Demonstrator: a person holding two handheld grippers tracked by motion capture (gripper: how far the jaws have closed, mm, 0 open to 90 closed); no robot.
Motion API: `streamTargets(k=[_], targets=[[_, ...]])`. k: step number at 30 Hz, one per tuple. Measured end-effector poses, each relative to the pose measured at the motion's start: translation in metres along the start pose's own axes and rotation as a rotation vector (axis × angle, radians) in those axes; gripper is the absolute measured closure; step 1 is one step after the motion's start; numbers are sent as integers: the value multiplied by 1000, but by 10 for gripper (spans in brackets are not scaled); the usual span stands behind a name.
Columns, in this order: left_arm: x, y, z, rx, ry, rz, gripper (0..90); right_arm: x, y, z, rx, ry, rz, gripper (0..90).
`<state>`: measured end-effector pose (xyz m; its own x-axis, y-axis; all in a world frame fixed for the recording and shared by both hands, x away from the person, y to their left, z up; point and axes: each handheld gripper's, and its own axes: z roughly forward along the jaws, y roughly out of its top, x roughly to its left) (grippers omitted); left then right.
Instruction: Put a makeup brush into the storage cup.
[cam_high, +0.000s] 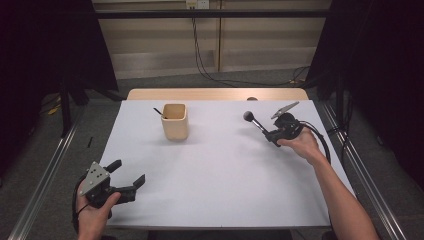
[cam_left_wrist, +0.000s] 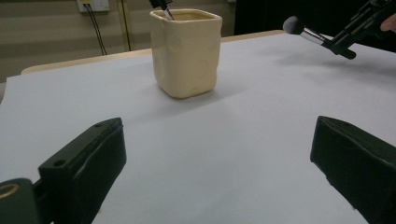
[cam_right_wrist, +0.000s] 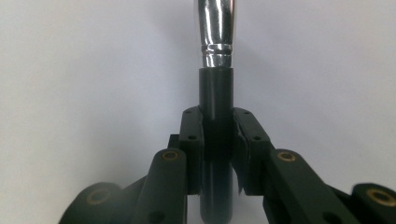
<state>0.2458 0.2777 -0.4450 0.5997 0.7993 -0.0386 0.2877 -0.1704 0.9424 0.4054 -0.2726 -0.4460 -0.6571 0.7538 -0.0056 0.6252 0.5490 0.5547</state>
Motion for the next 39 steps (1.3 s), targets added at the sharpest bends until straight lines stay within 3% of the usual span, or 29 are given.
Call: streamTargets(k=[5, 14, 26, 39], targets=[[1, 0, 0, -6, 3, -13, 35, 0, -11, -2, -89, 7, 47, 761], [0, 0, 0, -5, 2, -8, 35, 6, -23, -11, -192, 49, 124, 761], [1, 0, -1, -6, -5, -10, 36, 22, -29, -25, -356, 49, 90, 761], [0, 1, -1, -13, -4, -12, 37, 35, -42, -29, -453, 56, 96, 761]])
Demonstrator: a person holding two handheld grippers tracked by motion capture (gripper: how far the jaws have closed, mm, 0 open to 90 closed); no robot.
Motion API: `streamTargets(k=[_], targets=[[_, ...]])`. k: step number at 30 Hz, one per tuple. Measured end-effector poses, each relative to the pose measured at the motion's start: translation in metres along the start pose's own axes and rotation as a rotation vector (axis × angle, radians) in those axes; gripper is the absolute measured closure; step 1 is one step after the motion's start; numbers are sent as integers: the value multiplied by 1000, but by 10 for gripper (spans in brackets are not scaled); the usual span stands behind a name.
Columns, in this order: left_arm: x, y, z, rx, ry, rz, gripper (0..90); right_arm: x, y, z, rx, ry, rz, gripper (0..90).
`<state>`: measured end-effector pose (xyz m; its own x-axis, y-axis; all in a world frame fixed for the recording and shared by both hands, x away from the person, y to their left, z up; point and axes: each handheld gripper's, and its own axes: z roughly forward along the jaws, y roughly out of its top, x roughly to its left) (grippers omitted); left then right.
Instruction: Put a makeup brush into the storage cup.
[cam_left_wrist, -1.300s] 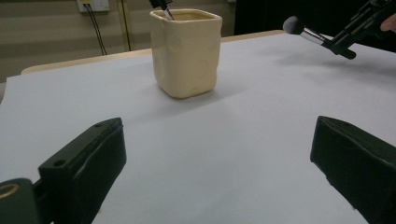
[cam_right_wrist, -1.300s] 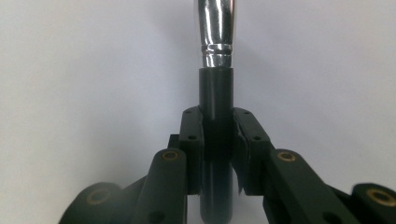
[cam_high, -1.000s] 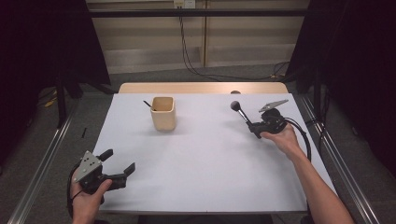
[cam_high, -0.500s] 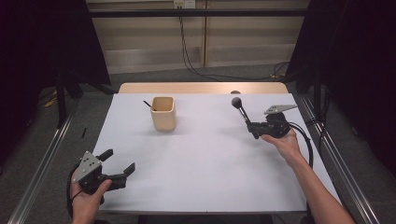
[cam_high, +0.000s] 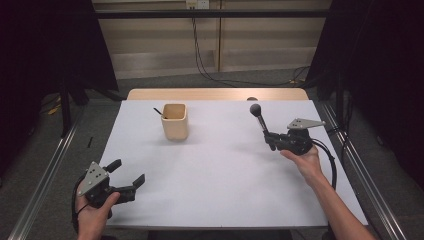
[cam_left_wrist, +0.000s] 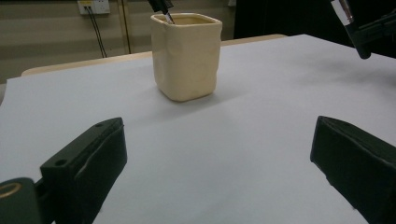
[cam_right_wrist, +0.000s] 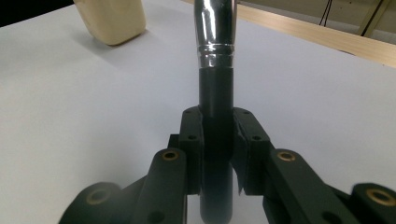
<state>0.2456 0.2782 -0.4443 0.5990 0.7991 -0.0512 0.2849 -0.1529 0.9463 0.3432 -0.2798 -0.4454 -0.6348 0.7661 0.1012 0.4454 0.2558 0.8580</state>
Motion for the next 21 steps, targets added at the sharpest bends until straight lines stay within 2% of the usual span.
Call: streamTargets(k=[7, 11, 21], targets=[[-3, 1, 0, -2, -17, 13, 38, 11, 0, -5, -35, 30, -15, 762], [-6, 2, 0, -9, -18, 0, 38, 19, -2, -5, -43, 48, -22, 761], [-8, 5, 11, 15, -38, 41, 38, 38, -1, -4, -54, 84, -32, 761]])
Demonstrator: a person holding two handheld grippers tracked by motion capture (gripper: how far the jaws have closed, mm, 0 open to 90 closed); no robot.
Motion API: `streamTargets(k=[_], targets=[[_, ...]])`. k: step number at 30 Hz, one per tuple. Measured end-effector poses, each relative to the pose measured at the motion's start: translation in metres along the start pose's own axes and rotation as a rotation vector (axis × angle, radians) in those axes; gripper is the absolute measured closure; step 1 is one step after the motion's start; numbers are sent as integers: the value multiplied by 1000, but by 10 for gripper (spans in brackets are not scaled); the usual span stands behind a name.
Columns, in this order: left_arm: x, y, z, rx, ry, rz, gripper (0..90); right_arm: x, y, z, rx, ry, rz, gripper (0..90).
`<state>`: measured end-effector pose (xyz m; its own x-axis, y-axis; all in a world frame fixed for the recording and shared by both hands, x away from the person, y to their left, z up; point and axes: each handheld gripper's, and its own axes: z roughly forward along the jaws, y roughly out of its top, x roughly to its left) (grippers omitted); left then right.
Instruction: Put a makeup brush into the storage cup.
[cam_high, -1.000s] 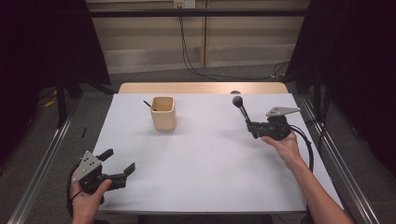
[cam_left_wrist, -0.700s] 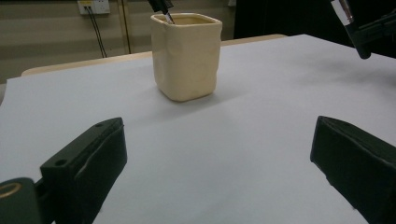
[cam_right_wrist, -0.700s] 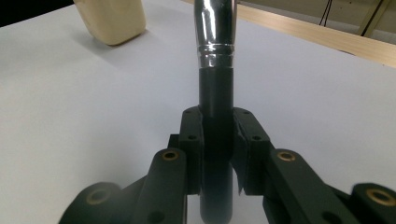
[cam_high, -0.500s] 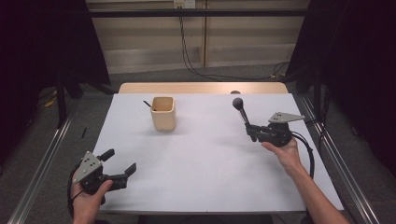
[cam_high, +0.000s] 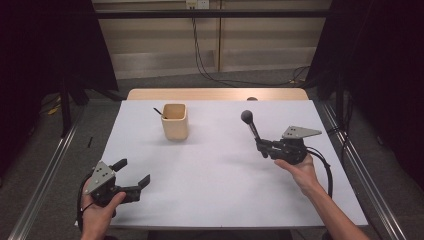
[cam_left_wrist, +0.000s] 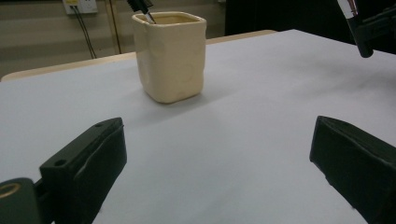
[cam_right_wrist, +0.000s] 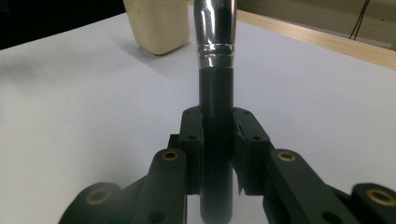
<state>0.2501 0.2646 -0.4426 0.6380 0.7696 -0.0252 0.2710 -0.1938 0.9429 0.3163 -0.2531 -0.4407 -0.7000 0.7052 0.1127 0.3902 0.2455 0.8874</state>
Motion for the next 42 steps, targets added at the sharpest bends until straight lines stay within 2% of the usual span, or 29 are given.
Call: streamTargets(k=[1, 5, 12, 17, 22, 34, 38, 40, 42], targets=[[-1, 1, 1, -9, -2, -9, 38, 1, 0, 0, -6, 2, 1, 762], [-1, 2, 2, -10, -4, 5, 37, 9, 0, 2, -24, 28, -1, 761], [-6, 5, 5, -25, -10, 5, 33, 19, -2, 8, -37, 64, -9, 761], [-11, 7, 7, -55, -20, -3, 33, 24, 0, 10, -50, 82, -14, 761], [-16, 10, 11, -66, -47, -13, 33, 30, 0, 10, -52, 98, -20, 761], [-32, 26, 32, -70, -111, 18, 33, 43, 1, 15, -62, 136, -30, 761], [-38, 27, 38, -76, -116, 31, 34, 46, 1, 17, -63, 151, -31, 761], [-41, 28, 42, -63, -142, 28, 33, 49, 2, 18, -60, 156, -39, 761], [-43, 29, 45, -64, -145, 36, 33, 51, 2, 20, -62, 171, -37, 760]])
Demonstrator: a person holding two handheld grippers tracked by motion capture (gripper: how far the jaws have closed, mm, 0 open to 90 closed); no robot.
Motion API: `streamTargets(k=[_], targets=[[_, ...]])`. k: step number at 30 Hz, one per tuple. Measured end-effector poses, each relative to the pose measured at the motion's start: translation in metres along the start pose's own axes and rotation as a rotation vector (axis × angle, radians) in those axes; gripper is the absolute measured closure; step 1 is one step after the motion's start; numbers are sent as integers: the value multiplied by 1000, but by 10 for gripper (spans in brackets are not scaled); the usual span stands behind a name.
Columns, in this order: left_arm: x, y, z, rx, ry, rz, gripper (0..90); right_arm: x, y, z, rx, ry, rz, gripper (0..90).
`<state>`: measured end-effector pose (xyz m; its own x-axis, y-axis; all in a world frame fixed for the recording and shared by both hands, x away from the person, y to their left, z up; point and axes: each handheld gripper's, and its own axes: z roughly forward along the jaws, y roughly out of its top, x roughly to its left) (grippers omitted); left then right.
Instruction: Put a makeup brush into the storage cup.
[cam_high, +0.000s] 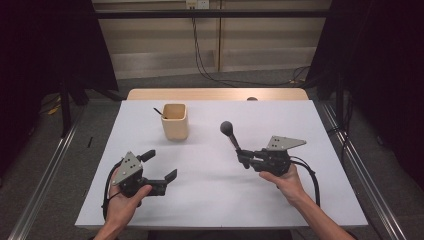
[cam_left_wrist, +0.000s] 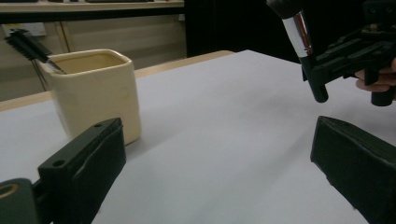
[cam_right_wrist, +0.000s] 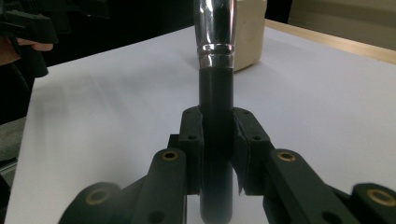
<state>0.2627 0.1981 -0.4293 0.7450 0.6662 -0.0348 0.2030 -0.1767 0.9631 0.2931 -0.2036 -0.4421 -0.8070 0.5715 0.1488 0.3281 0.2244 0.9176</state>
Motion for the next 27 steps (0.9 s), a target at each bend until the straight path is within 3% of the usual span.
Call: streamTargets(k=[20, 24, 27], targets=[[-24, 18, 43, -2, -95, 5, 28, 14, 3, 13, 1, 25, -18, 761], [-28, 24, 51, -18, -104, 13, 29, 16, 3, 14, 0, 34, -22, 760], [-30, 26, 58, -4, -108, 10, 32, 17, 3, 15, -1, 32, -26, 760]])
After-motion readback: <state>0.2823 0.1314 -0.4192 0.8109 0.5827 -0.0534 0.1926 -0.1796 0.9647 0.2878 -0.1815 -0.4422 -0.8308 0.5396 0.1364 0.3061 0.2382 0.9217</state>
